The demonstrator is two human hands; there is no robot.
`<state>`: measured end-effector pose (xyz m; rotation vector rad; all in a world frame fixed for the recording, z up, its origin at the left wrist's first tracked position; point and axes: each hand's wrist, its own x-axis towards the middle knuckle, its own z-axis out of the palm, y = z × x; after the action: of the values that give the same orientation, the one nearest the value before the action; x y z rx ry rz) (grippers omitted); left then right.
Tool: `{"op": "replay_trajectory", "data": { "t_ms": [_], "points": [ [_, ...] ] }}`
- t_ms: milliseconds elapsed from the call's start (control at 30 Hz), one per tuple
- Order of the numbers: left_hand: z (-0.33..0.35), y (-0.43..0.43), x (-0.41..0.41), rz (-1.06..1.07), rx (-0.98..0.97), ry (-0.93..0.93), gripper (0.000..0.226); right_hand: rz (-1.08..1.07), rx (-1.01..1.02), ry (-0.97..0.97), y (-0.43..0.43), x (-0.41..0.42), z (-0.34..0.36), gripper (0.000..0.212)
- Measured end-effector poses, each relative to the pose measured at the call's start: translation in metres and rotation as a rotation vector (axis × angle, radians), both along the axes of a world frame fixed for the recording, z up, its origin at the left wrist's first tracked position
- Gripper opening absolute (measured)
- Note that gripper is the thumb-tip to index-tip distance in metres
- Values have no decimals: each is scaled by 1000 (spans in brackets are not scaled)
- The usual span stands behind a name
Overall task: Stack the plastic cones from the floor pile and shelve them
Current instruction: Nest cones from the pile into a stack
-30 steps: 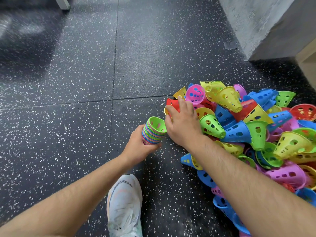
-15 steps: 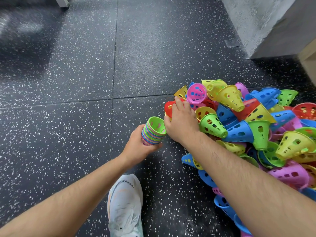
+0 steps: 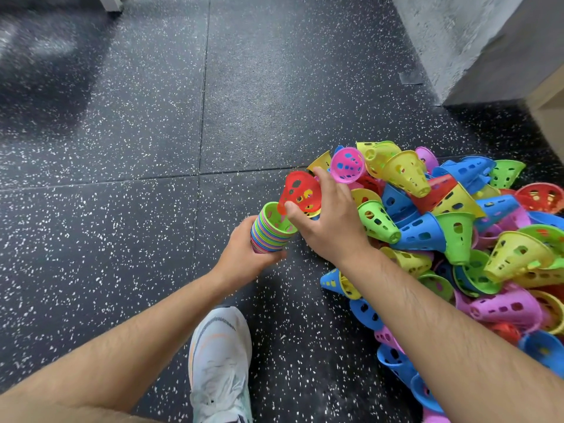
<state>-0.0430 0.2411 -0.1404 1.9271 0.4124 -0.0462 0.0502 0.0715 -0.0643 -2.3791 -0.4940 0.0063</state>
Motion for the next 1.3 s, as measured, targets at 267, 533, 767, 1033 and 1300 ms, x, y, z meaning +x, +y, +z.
{"op": "replay_trajectory", "data": {
  "t_ms": [267,533,767,1033,1300],
  "points": [
    [-2,-3,-2,17,-61,15,63,275,-232,271,3,-9,-15,86],
    [-12,7,-14,44,-17,48,58,213,-527,237,9,3,-18,55],
    [-17,11,-31,25,-27,80,61,349,-914,201,13,9,-33,57],
    [-21,10,-37,15,18,37,61,279,-231,-151,1,2,-47,8],
    [-38,3,-43,-50,133,45,70,52,185,-199,-8,-28,-35,32]
  ]
}}
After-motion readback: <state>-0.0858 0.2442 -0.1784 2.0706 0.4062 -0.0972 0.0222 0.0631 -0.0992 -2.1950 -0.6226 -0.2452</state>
